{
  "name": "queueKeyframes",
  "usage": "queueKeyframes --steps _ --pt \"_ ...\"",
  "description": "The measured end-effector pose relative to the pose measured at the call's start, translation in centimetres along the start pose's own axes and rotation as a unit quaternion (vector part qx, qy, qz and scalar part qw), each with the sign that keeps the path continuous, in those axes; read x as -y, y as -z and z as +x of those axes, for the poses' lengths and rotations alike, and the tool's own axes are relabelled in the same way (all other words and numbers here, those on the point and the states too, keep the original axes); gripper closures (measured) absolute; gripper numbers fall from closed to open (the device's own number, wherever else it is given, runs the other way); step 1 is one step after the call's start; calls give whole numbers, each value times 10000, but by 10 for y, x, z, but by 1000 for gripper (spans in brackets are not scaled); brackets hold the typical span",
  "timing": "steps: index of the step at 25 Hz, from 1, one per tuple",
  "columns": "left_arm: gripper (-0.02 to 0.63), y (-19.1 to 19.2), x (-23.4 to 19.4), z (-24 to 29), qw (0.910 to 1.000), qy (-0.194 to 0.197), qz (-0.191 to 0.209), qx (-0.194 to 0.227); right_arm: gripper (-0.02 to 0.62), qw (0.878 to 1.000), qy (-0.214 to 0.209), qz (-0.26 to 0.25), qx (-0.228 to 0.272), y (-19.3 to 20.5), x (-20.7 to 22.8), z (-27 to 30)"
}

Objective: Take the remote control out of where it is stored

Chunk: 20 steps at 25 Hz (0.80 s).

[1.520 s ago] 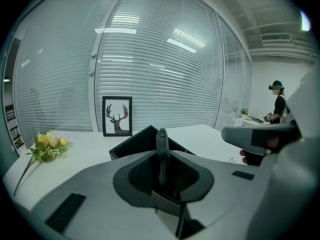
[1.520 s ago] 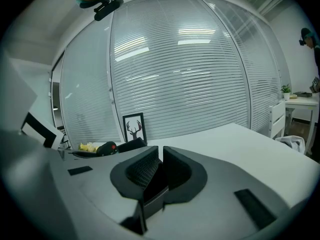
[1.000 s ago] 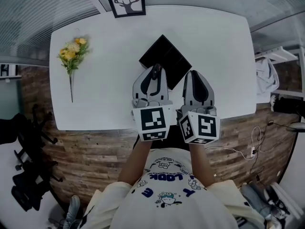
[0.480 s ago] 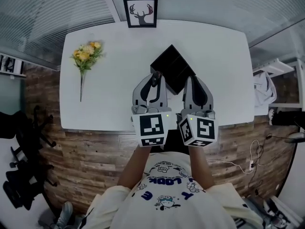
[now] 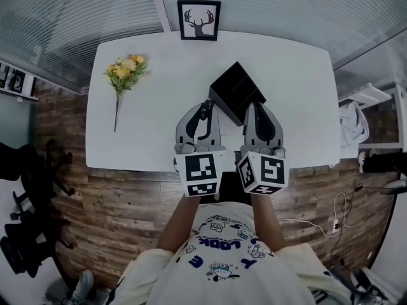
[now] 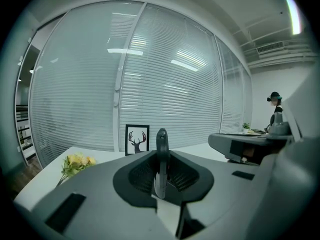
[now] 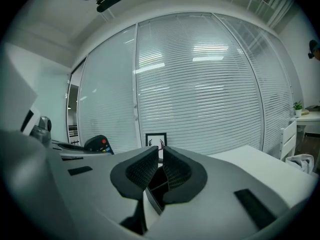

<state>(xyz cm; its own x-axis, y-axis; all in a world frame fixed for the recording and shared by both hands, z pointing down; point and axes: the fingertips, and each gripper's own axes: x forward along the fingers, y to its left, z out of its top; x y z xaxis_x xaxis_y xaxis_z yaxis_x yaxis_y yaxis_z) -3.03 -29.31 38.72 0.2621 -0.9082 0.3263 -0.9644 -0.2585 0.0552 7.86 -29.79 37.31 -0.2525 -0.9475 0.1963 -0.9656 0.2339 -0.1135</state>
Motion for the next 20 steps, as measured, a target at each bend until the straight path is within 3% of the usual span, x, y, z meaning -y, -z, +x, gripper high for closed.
queueKeyframes --steps 20 --pt "537 0 -16 -14 10000 -55 -11 37 548 9999 48 -137 -9 0 -16 -5"
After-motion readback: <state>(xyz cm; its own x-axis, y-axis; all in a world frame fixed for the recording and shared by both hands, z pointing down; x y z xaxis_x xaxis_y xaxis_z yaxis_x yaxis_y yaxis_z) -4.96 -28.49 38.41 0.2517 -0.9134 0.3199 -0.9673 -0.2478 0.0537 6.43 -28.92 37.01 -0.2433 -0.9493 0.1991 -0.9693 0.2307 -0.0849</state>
